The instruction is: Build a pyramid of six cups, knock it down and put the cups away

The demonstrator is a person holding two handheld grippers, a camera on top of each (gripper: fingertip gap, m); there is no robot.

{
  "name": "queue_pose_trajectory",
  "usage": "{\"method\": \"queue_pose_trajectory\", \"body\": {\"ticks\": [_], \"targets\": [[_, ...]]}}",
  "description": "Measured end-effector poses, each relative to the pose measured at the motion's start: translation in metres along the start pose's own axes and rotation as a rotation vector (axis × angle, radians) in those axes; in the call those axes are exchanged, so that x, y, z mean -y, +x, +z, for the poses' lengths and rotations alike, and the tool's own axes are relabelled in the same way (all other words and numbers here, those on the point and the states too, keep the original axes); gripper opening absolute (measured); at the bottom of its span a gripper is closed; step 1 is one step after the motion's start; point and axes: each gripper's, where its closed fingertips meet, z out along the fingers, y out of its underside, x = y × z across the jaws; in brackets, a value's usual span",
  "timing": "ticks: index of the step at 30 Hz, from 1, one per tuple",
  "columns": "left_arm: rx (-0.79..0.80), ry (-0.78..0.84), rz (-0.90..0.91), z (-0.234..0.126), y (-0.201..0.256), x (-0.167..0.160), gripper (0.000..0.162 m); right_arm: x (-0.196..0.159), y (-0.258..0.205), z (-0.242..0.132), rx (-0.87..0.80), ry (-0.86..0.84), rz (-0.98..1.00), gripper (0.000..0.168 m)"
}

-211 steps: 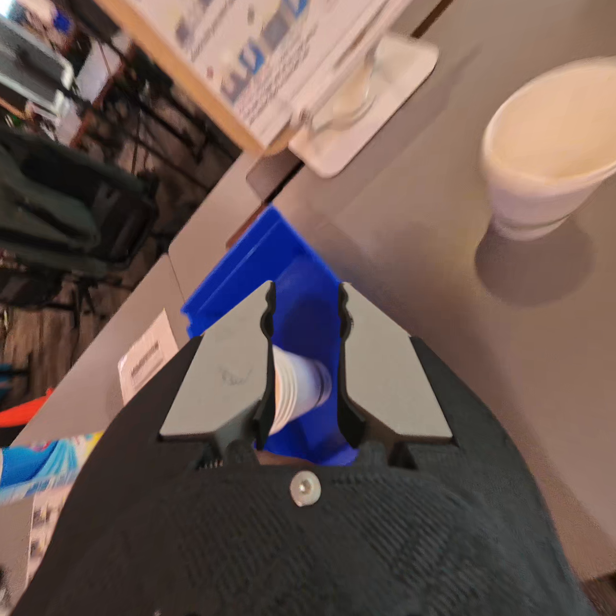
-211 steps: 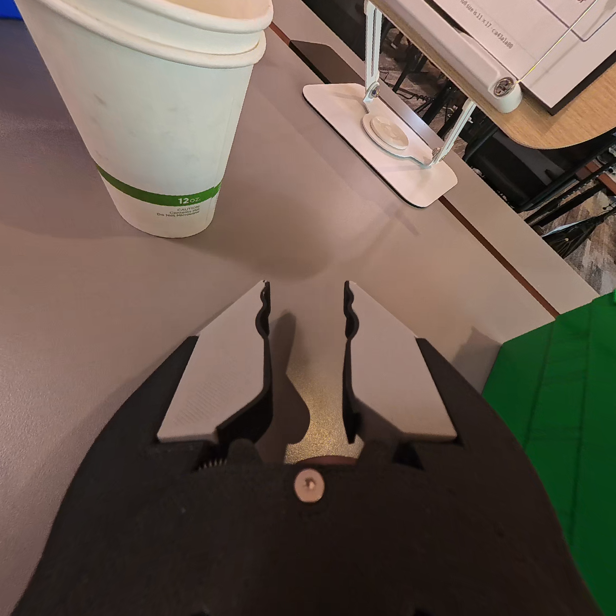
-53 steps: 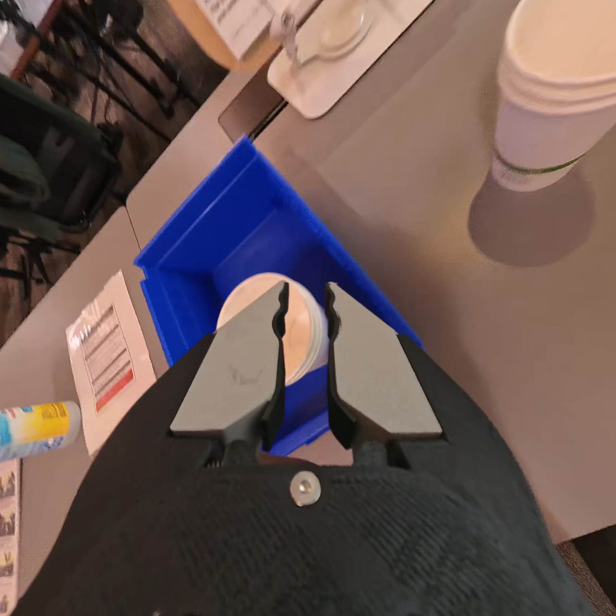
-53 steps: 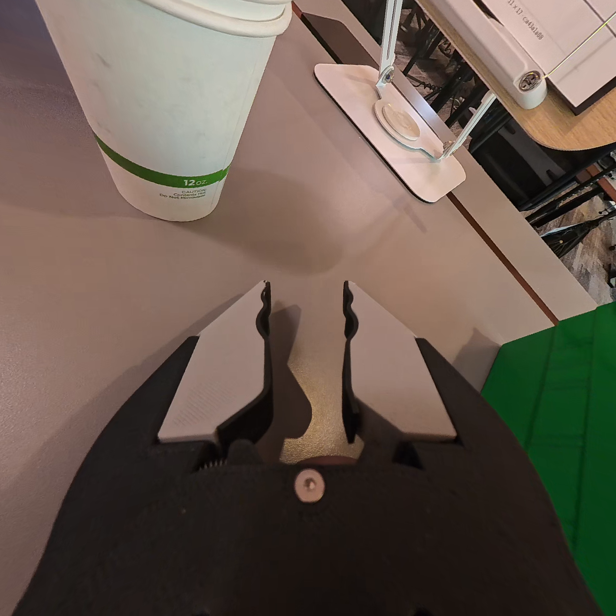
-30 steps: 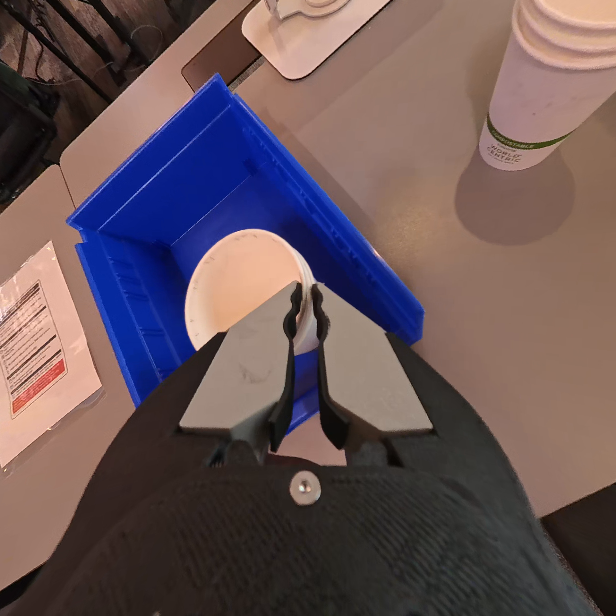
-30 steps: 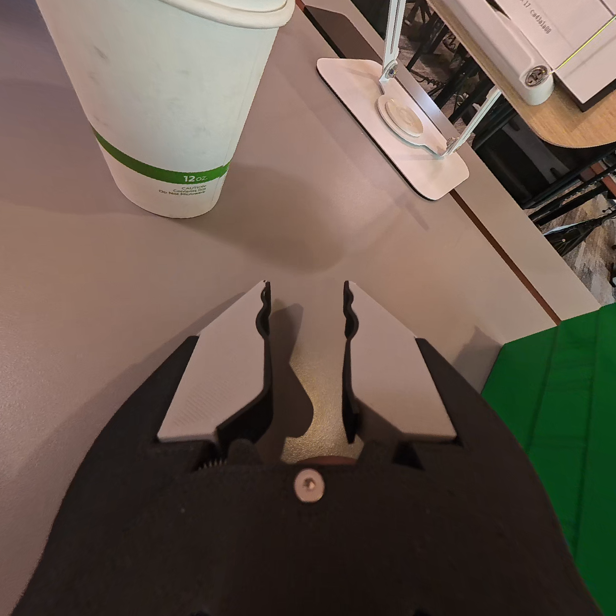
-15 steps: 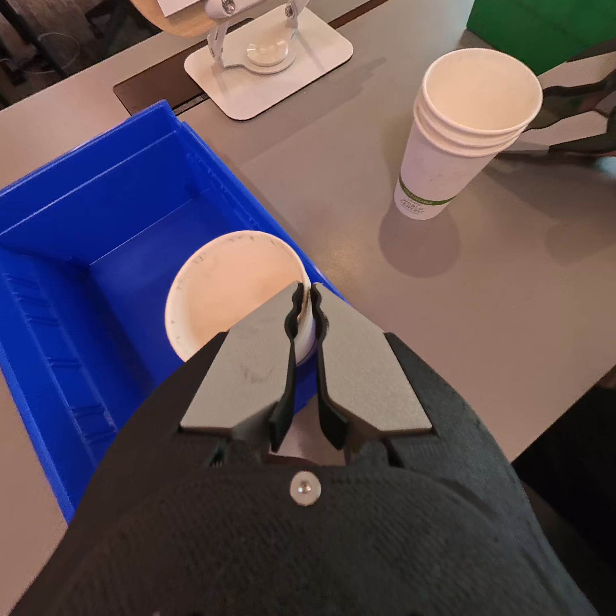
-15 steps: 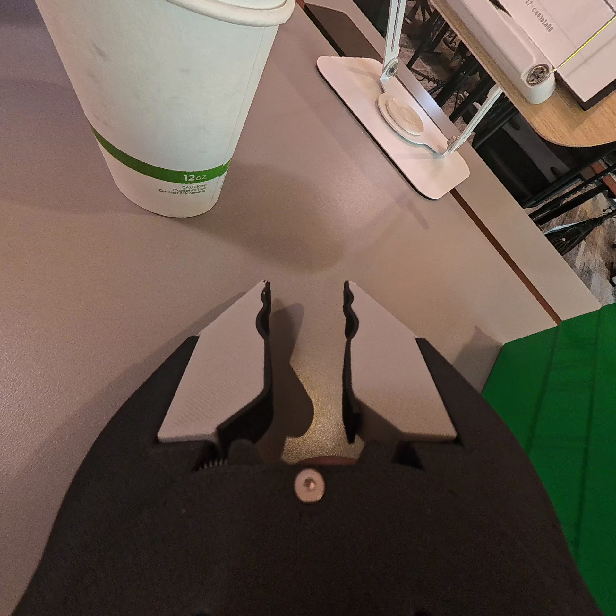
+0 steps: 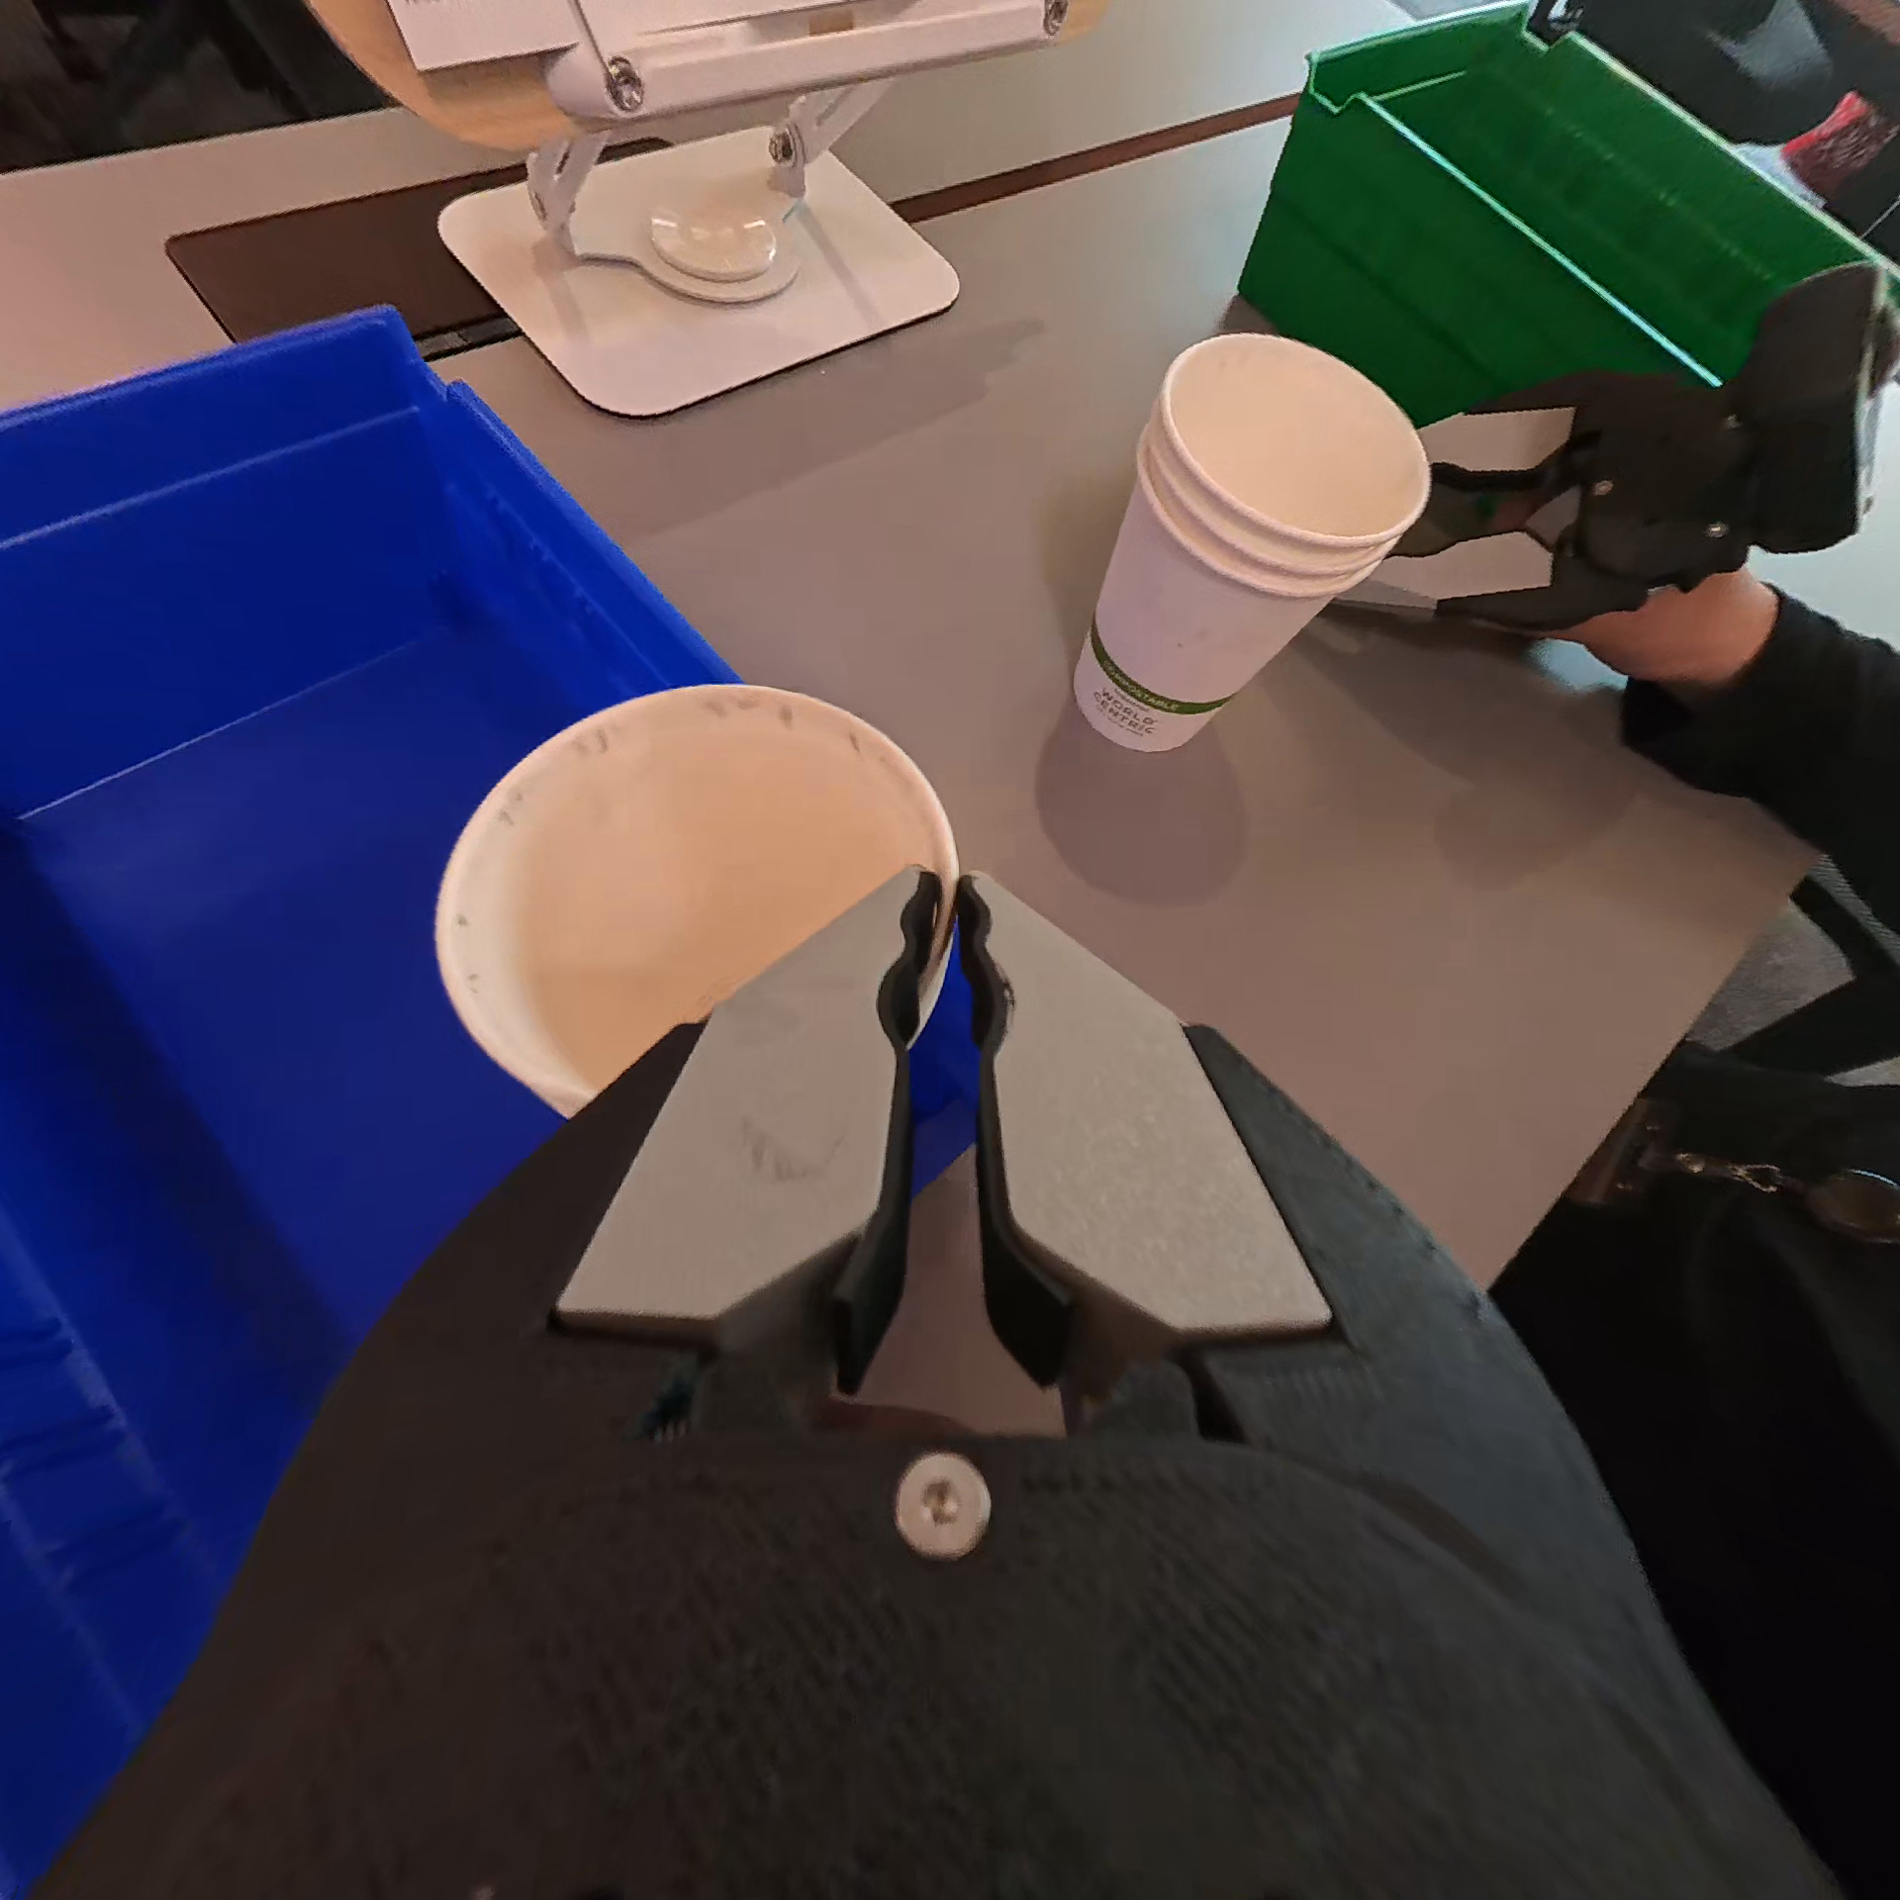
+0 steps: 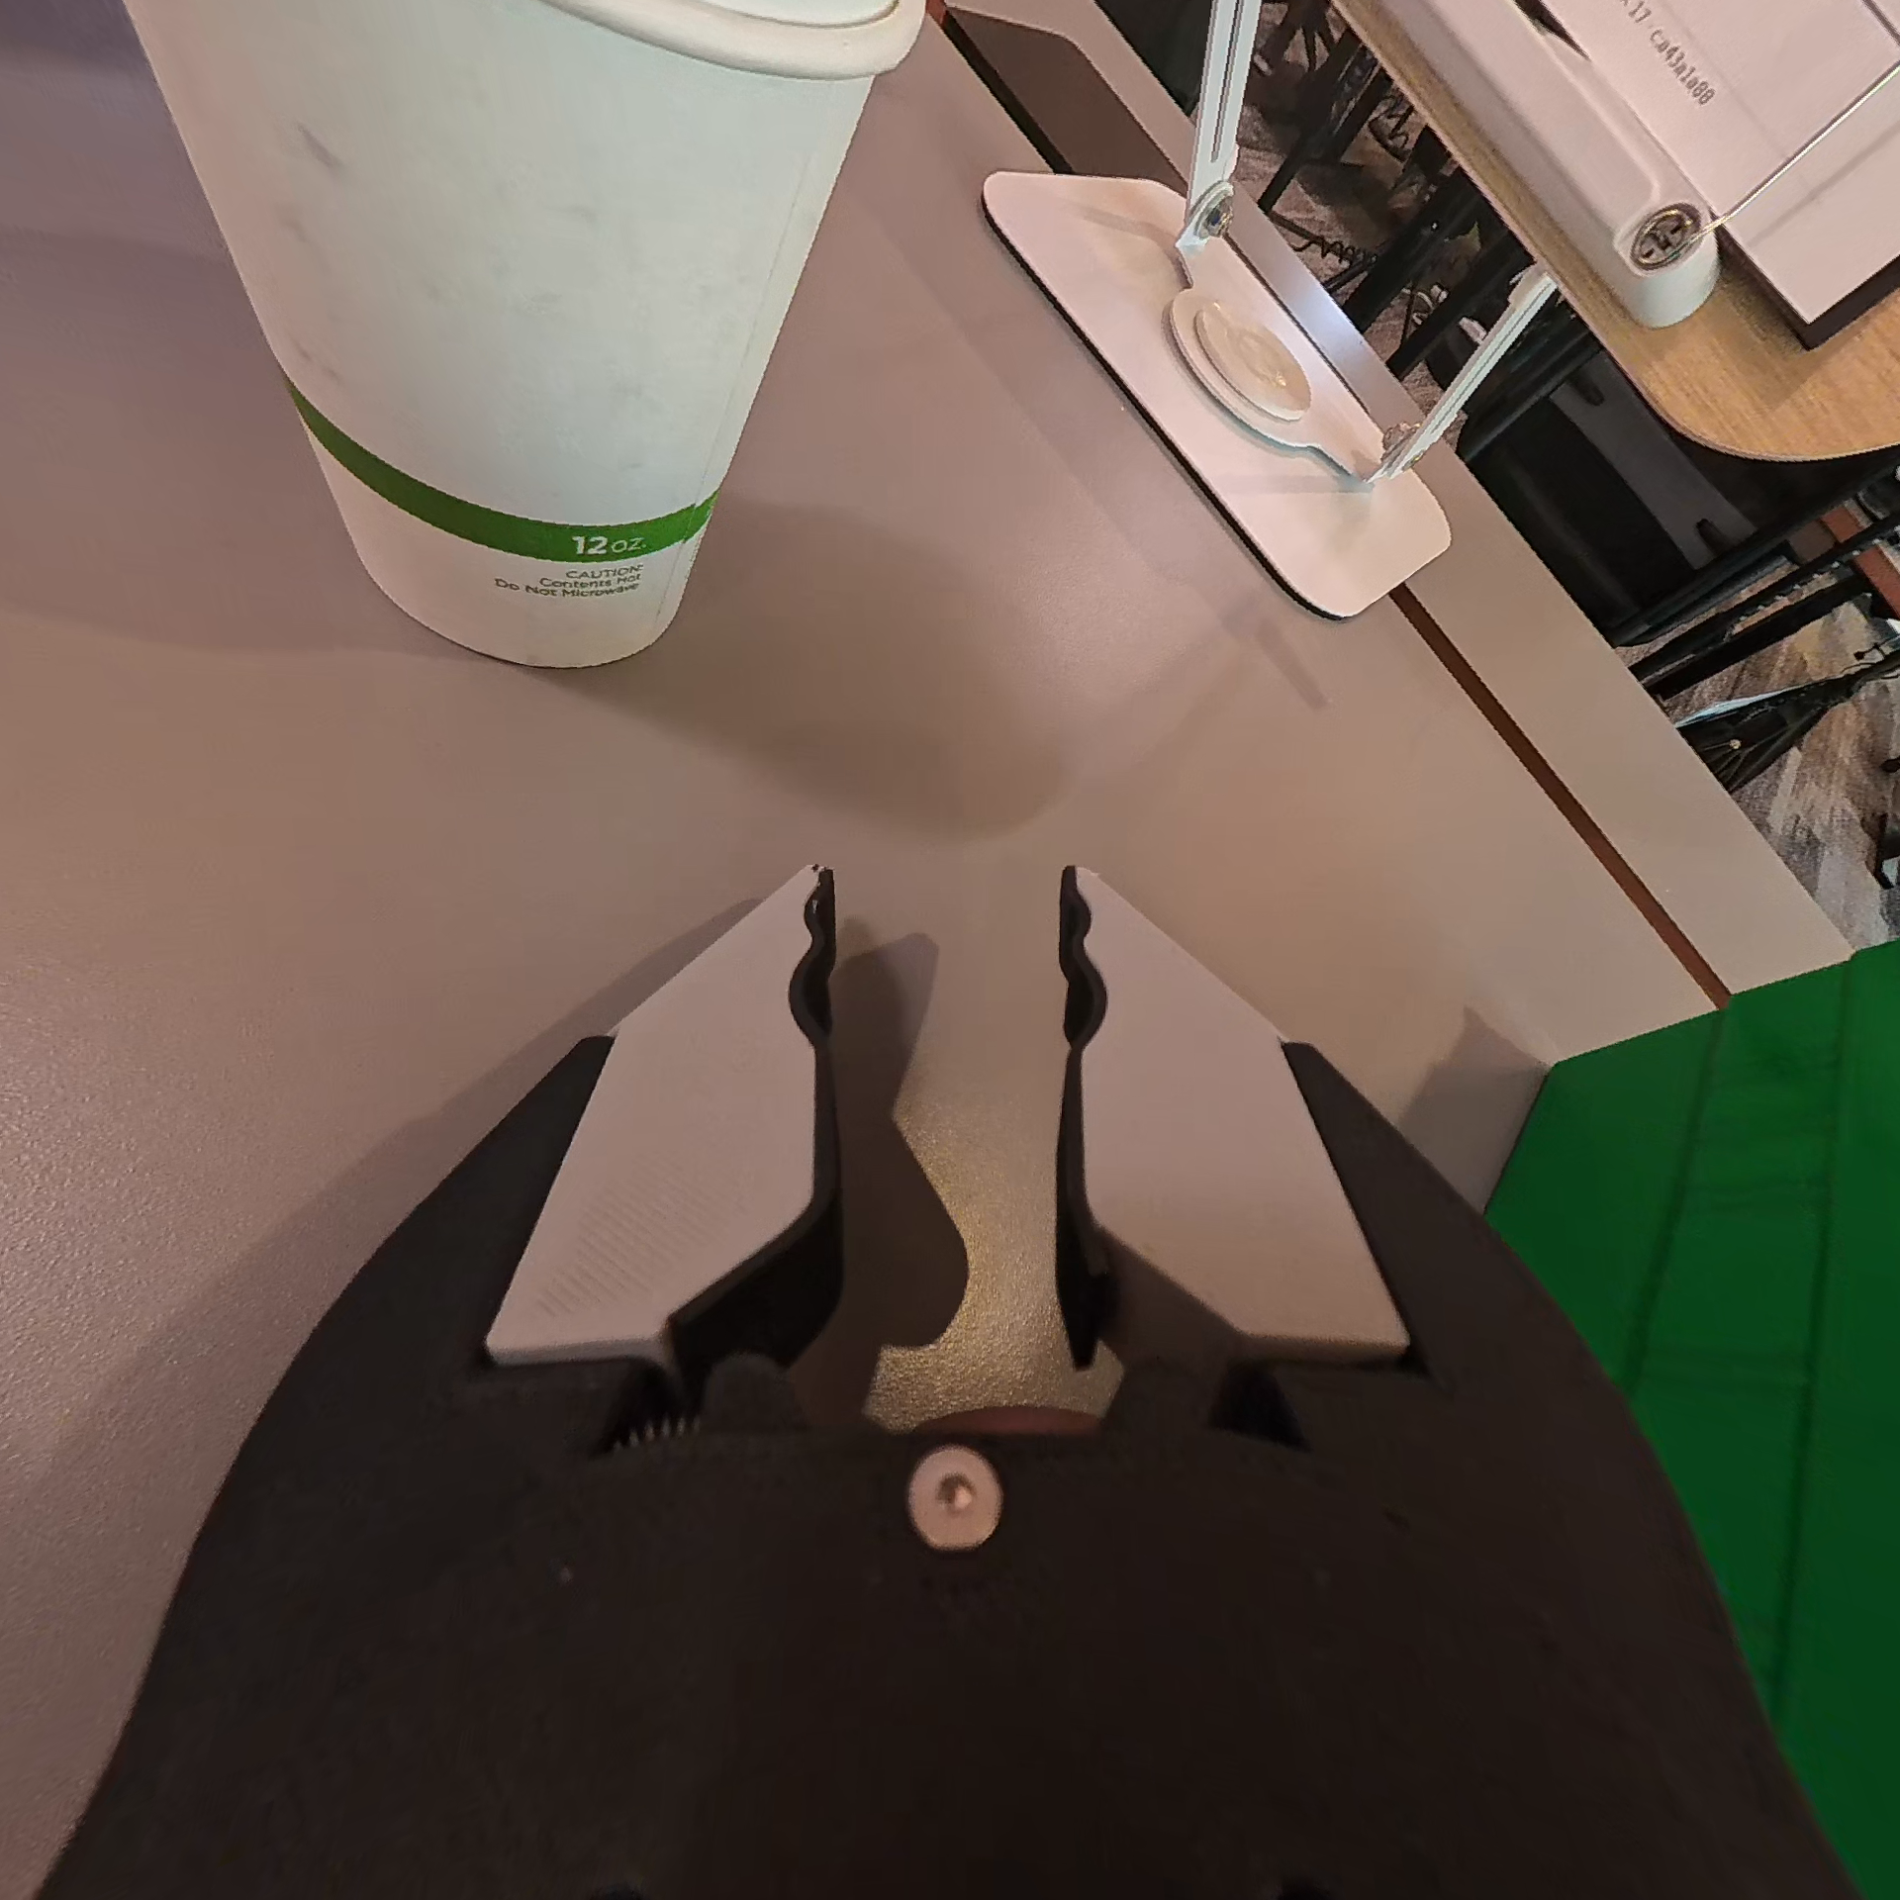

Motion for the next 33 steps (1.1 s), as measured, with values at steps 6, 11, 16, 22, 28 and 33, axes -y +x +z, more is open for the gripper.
{"method": "queue_pose_trajectory", "body": {"ticks": [6, 11, 16, 22, 28, 33], "targets": [[-0.032, 0.052, -0.088, -0.001, -0.005, 0.002, 0.001, 0.000, -0.001, 0.000, 0.002, -0.003, -0.005, 0.041], [-0.036, 0.086, -0.109, -0.004, -0.006, 0.007, 0.002, 0.000, -0.001, 0.000, 0.002, -0.003, -0.005, 0.041], [0.103, 0.119, -0.029, -0.012, -0.019, 0.017, 0.001, -0.001, -0.001, 0.000, 0.002, -0.004, -0.007, 0.041], [0.279, 0.222, 0.100, -0.041, -0.022, 0.060, 0.000, -0.001, -0.001, 0.001, 0.002, -0.007, -0.010, 0.041], [0.397, 0.354, 0.211, -0.065, 0.005, 0.122, 0.000, -0.001, -0.001, 0.001, 0.001, -0.007, -0.009, 0.041], [0.249, 0.380, 0.320, -0.036, 0.076, 0.154, 0.000, -0.001, -0.001, 0.000, 0.001, -0.005, -0.009, 0.041]]}}
